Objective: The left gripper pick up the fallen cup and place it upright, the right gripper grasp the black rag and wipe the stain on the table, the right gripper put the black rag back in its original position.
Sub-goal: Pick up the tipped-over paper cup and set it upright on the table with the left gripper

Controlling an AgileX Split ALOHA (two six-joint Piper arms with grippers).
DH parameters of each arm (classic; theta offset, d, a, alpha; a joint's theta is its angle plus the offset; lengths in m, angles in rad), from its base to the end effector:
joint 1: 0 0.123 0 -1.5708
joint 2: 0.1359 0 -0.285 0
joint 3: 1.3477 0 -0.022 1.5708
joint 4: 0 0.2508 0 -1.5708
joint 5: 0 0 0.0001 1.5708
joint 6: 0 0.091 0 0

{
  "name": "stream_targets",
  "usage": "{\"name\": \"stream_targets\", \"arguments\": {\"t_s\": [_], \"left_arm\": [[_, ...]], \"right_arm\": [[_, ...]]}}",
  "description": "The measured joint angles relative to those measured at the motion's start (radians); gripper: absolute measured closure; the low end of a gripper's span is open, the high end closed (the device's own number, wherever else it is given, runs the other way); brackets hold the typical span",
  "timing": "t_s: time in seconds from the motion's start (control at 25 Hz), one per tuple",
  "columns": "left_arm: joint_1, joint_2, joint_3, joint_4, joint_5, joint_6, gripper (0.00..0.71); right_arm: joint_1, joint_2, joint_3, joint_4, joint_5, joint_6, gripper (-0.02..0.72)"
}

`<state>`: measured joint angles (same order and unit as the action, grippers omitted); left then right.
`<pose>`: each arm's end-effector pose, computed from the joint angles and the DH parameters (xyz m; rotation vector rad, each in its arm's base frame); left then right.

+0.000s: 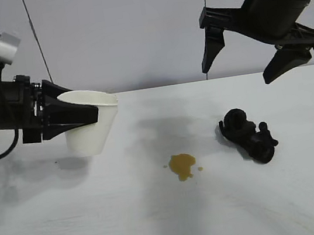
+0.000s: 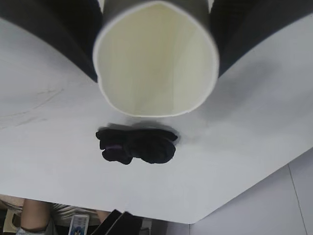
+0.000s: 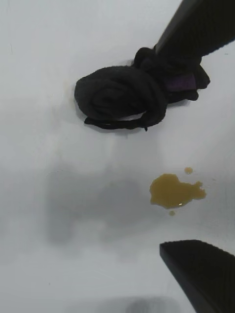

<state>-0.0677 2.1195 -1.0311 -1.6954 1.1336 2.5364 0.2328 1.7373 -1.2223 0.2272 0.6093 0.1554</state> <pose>0.3570 -0.1062 0.1176 1.1793 1.5793 -0.8816 0.3563 0.0966 0.2339 0.0969 2.6283 0.3721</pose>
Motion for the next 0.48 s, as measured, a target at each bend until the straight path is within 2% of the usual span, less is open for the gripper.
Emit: {"name": "stream_targets", "arguments": {"t_s": [0.16,0.48], "left_arm": [[0.013,0.046,-0.008,0.000,0.000,0.040,0.304],[0.035,0.049,-0.010,-0.003,0.002,0.083,0.305]], "right_arm": [[0.000,0.000,0.000,-0.003,0.000,0.000,0.009],[0.000,0.000,0.000,-0.012,0.000,0.000,0.009]]}}
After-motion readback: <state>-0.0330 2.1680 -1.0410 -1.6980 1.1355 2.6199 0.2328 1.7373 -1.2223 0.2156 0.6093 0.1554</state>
